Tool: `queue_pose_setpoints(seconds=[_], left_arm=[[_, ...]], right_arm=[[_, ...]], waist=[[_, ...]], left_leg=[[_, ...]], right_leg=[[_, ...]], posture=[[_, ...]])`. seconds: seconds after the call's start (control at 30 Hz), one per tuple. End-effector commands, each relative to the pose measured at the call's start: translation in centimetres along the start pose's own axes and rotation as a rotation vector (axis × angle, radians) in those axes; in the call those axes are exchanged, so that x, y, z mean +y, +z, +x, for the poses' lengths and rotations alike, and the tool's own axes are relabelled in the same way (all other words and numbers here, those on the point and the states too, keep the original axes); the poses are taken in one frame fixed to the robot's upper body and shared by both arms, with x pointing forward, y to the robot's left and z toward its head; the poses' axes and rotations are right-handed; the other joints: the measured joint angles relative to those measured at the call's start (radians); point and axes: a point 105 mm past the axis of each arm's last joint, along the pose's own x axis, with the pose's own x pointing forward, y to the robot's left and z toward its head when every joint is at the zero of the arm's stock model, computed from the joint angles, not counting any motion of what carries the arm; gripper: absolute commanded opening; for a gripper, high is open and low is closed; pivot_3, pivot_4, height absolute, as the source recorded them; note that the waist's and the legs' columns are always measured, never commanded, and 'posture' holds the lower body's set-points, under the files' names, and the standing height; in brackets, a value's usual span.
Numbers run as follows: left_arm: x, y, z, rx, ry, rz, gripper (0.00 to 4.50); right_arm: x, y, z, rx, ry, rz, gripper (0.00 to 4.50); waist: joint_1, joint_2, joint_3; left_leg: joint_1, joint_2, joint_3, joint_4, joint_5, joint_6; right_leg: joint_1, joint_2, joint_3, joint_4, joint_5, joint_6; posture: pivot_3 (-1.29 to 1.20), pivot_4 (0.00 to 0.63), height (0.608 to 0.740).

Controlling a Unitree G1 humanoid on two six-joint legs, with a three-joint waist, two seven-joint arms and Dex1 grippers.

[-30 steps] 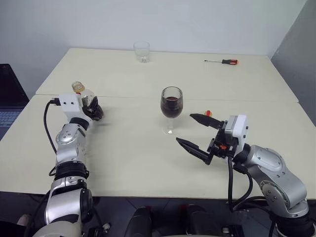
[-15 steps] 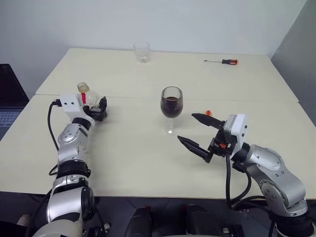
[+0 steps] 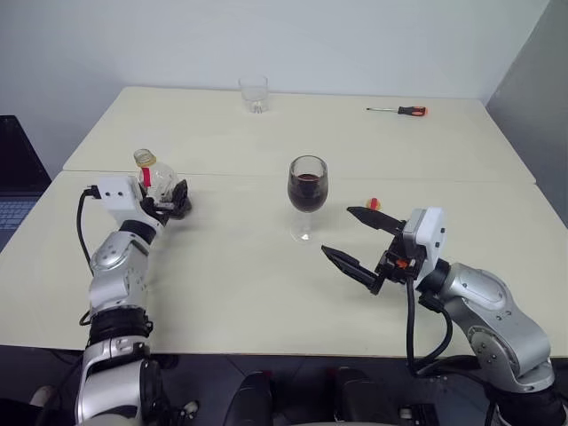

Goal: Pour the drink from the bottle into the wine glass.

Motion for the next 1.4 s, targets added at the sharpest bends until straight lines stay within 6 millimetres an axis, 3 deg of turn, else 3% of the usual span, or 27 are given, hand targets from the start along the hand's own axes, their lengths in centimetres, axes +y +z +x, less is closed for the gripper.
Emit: queue_pose_setpoints(seconds=[0.03, 0.2, 0.37, 0.7, 0.87, 1.03, 1.4], left_arm=[[0.0, 2.8, -2.1, -0.06, 0.015, 0.016, 4.48], [-1.6, 1.5, -5.1, 0.014, 0.008, -0.021, 4.48], [-5.1, -0.7, -7.8, 0.097, -0.039, -0.08, 4.48], [-10.1, -3.0, -8.3, 0.162, -0.146, -0.119, 4.48], [-10.8, -3.2, -9.1, 0.165, -0.142, -0.091, 4.48], [-10.2, -3.4, -10.0, 0.18, -0.066, -0.027, 4.48], [-9.5, -3.3, -12.0, 0.176, 0.021, 0.014, 4.48]], right_arm=[[0.2, 1.2, -0.9, -0.029, -0.023, -0.031, 4.5], [0.0, 0.3, -2.1, 0.008, -0.095, -0.019, 4.5], [-1.1, -1.4, -3.8, 0.068, -0.274, 0.023, 4.5], [-5.2, -5.9, -5.4, 0.227, -0.729, 0.059, 4.5], [-4.8, -7.7, -6.5, 0.254, -0.826, 0.158, 4.5], [-4.3, -8.8, -8.0, 0.277, -0.912, 0.195, 4.5], [-3.6, -9.3, -8.8, 0.271, -0.982, 0.191, 4.5]], waist=[[0.0, 0.0, 0.0], [0.005, 0.001, 0.0], [0.006, 0.001, 0.0], [0.005, 0.002, -0.001], [0.005, 0.002, -0.001], [0.005, 0.003, -0.001], [0.004, 0.005, -0.002]], left_leg=[[0.0, 0.0, 0.0, 0.0, 0.0, 0.0], [0.001, 0.0, -0.002, 0.0, 0.0, 0.0], [0.003, -0.001, -0.002, -0.001, 0.0, 0.0], [0.016, -0.002, 0.002, -0.004, 0.0, 0.0], [0.016, -0.002, 0.002, -0.005, 0.0, 0.0], [0.016, -0.002, 0.001, -0.005, -0.001, 0.0], [0.016, -0.002, 0.001, -0.01, -0.001, 0.0]], right_leg=[[0.0, 0.0, 0.0, 0.0, 0.0, 0.0], [0.002, -0.001, 0.001, -0.002, 0.0, 0.0], [0.007, -0.002, 0.001, -0.004, 0.0, 0.0], [0.019, -0.001, 0.001, -0.006, -0.002, 0.001], [0.019, -0.001, 0.001, -0.007, -0.002, 0.002], [0.019, -0.002, 0.002, -0.008, -0.002, 0.002], [0.019, -0.002, 0.002, -0.013, -0.003, 0.003]], posture=[[0.0, 0.15, 0.74], [0.0, 0.15, 0.74], [0.0, 0.15, 0.74], [0.0, 0.15, 0.74], [0.0, 0.15, 0.74], [0.0, 0.15, 0.74], [0.0, 0.15, 0.74]])
